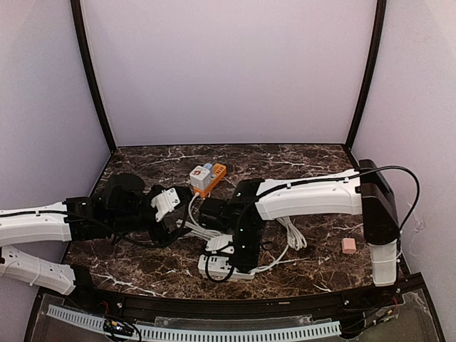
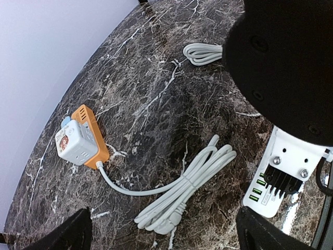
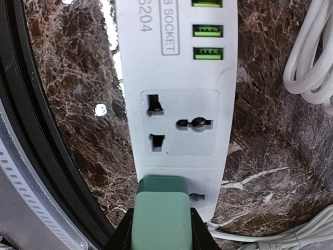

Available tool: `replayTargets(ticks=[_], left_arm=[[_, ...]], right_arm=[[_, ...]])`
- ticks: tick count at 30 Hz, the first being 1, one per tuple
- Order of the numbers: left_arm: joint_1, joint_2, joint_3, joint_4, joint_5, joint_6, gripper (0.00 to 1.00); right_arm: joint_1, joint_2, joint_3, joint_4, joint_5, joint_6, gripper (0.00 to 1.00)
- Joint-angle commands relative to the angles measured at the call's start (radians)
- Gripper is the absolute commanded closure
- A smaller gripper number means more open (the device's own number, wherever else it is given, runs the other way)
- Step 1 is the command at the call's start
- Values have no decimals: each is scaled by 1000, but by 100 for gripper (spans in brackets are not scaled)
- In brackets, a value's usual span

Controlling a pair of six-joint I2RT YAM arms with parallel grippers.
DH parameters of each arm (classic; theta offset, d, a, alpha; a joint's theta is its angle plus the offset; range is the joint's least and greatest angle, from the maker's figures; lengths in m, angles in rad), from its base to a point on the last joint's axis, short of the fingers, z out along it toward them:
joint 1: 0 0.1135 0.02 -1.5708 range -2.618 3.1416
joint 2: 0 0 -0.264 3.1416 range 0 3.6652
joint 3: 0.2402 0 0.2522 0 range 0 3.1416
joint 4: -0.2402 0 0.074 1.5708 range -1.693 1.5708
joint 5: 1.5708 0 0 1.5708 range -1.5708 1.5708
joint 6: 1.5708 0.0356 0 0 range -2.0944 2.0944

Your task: Insert the plug

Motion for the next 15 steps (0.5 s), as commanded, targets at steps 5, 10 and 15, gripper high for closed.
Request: replayTargets(ticks=[5,10,15], left_arm=[[6,16,44,-36,4,13,3],[7,38,59,-38,25,27,4],[11,56,76,-35,37,37,3]], right_arm=[[18,-42,-72,169,8,37,51],[18,-142,-60,146,81,58,27],[19,-222,-65,107,123,100,21]])
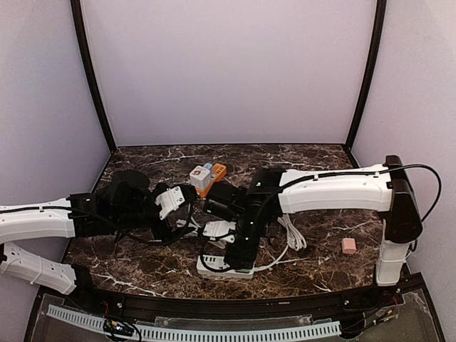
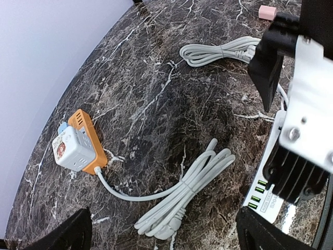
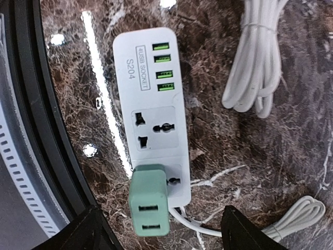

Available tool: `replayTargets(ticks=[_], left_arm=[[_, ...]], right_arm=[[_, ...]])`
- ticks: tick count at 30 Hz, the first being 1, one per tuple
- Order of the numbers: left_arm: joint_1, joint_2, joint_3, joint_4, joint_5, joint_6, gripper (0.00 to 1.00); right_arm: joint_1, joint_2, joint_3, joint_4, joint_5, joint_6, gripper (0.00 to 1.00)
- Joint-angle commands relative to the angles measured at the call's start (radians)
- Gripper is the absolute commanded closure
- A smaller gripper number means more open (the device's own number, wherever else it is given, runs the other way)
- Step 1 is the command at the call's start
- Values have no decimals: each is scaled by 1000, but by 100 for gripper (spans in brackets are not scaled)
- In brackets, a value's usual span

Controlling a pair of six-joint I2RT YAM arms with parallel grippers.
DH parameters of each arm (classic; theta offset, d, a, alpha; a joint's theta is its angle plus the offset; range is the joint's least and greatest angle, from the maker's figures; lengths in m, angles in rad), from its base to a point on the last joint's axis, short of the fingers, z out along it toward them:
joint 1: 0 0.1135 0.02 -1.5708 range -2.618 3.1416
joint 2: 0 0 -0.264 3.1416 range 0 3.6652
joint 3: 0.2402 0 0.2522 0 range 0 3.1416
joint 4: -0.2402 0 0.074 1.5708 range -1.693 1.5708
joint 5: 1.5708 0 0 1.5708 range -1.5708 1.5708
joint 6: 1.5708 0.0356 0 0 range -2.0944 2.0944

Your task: Insert the plug

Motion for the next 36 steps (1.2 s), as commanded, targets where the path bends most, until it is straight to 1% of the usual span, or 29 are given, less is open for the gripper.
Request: replayTargets(ticks=[1,3,4,9,15,19,24,27,32,36], left_arm=[[10,12,39,-26,23,19,3],[13,13,45,-25,24,21,3],[13,13,47,-26,25,22,3],[15,8,73,-42,10,26,2],[15,-10,102,-72,-9,11,1],[15,-21,117,-81,-38,-11,1],[15,-4,156,-105,-122,-39,1],[15,20,179,-117,-158,-51,1],[15,50,216,-124,-164,-69,1],[16,67,228,-111,-178,-90,1]], right_arm=[[8,-94,-12,-20,65,55,21],[7,-127,-45,-4,88,79,9],[6,-144,-57,5,99,92,6],[-12,-212,-102,52,155,182,2],[-80,-307,-173,101,166,315,1],[-136,-389,-232,110,216,423,1],[-220,-497,-319,107,257,545,1],[-276,-554,-376,94,235,606,1],[-378,-621,-462,54,143,690,1],[-433,-679,-535,11,113,779,1]])
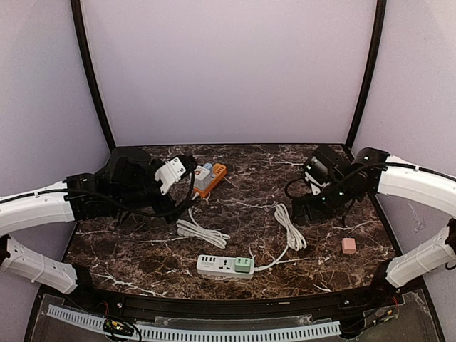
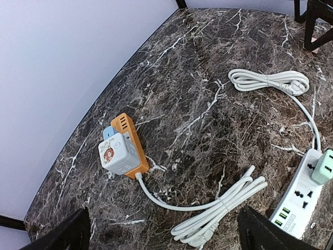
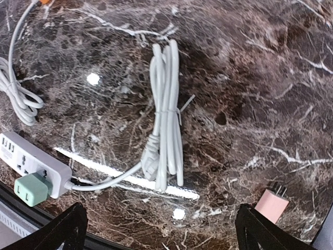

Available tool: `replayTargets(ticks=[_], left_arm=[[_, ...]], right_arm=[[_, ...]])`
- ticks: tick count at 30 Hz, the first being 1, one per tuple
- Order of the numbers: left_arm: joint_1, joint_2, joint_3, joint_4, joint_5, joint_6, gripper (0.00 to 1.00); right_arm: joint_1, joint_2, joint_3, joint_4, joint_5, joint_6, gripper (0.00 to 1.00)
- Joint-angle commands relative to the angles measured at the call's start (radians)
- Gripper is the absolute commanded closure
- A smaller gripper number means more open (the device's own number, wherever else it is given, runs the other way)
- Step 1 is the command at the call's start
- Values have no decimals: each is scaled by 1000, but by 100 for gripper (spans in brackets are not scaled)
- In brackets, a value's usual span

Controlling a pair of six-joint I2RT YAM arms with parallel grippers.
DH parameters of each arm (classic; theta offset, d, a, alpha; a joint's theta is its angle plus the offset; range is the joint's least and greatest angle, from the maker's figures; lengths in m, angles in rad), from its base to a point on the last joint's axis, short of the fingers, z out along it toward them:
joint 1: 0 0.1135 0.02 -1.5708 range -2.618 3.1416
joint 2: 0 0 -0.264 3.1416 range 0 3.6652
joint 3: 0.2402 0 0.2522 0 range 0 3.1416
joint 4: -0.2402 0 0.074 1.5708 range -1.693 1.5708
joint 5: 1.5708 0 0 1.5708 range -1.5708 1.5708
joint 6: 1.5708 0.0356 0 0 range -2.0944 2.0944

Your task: Insert the plug

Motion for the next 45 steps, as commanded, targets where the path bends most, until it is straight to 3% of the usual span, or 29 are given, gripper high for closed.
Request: replayTargets(ticks=[1,12,24,39,45], left_arm=[[6,14,28,-12,-31,-35,1],[6,59,57,22,-25,-31,1],[8,56,80,-4,-11,-46,1],[9,34,86,-37,-9,-31,1],[9,33,86,-37,-13,-25,1]], right_arm=[[-57,-71,-75,-67,-51,146,1],[-215,-230,-248,-129,-68,304,1],[-361,-281,-379,-74,-72,320,1],[-610,-82,-406,71,-117,72,11],[-661,46,-390,97,-145,1,23]])
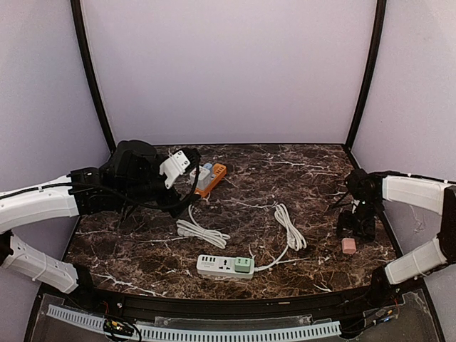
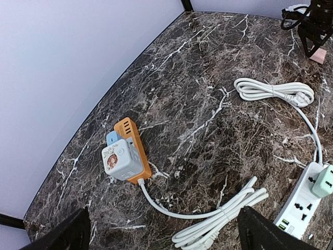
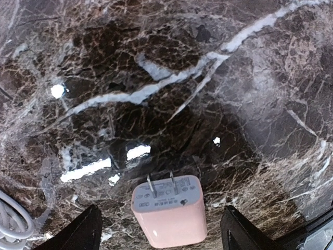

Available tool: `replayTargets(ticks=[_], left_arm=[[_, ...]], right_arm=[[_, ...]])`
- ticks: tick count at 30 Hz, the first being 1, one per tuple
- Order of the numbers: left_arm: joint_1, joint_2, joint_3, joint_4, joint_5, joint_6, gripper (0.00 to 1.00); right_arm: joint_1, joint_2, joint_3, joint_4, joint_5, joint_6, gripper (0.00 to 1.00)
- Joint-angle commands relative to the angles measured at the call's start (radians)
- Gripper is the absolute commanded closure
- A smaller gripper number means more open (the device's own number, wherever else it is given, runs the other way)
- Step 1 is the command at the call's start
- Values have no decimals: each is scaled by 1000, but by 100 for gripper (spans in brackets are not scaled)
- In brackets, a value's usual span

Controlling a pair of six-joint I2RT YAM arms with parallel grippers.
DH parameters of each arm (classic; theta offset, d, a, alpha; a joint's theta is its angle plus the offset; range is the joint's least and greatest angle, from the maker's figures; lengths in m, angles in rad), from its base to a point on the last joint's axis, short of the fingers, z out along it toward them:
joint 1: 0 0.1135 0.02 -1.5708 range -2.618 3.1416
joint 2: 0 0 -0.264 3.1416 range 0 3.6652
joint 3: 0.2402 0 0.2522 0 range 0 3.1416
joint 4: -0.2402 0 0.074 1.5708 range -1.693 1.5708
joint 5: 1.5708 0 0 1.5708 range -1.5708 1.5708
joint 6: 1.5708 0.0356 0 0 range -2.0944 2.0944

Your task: Insert the plug

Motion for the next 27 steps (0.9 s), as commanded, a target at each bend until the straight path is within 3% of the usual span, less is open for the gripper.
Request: replayTargets(ticks=[1,12,18,23,27], left_arm=[[8,-24,20,-30,6,7,1],[9,-42,-18,-10,-9,-4,1],[10,-33,-27,14,-16,-3,1],[11,-32,-37,27,-22,-9,1],[13,-33,-44,34,-23,-12,1]], right_arm=[[-22,69,7,43,-32,-77,24],[-37,140,-1,57,-24,-75,40],[-37,144,-7,65,-37,-79,72],[-37,136,-5,72,-54,-70,80],[-37,141,5,93,-110,27,92]])
